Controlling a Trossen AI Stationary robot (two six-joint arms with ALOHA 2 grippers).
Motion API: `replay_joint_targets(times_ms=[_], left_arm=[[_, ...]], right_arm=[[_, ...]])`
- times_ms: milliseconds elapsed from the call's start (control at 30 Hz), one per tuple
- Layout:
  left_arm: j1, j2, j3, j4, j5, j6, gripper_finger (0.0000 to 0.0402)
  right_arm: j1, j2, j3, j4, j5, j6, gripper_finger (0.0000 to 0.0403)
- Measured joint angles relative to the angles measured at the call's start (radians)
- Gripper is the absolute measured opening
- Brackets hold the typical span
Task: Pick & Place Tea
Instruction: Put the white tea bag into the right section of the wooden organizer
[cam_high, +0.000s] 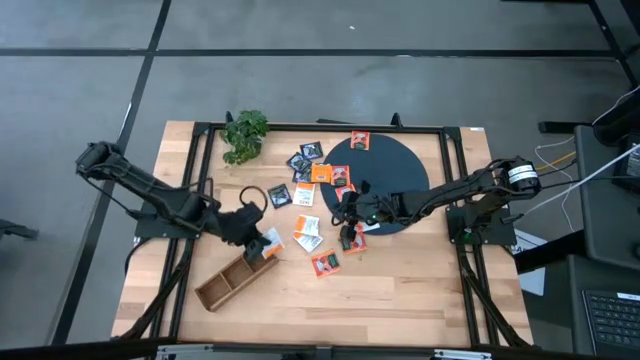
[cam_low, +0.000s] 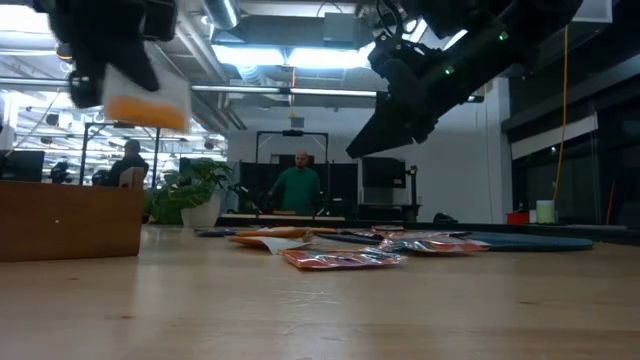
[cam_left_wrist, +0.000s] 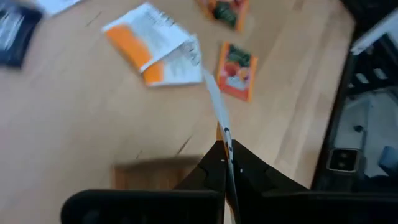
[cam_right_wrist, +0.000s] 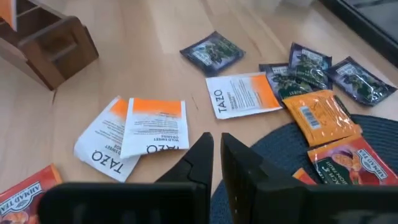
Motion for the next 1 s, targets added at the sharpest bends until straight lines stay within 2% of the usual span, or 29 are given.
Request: replay_joint_targets(times_ms=[133,400,533,733,1000], left_arm=[[-0.064,0.026,0.000,-0.045,-0.060,-0.098,0.0003],[-0.151,0.052,0.000,-0.156,-0.038,-0.245,0.0003],[-0.173,0.052,0.000,-0.182,-0.043,-0.266,0.0003],[-0.179,0.079,0.000,-0.220,-0.134,-0.266,0.0003],[-0.177,0.164,0.000,-0.233,-0.137,-0.248,0.0003]], right_arm=[[0.000,0.000,0.000,-0.036,0.000,0.019,0.0036],[0.015,0.000,0.000,-0.089,-0.004,0.082,0.0036],[0.031,0.000,0.000,-0.088,0.000,0.103,0.0036],[0.040,0.000,0.000,-0.088,0.001,0.107,0.0036],[0.039,0.000,0.000,-0.086,0.056,0.097,0.0036]])
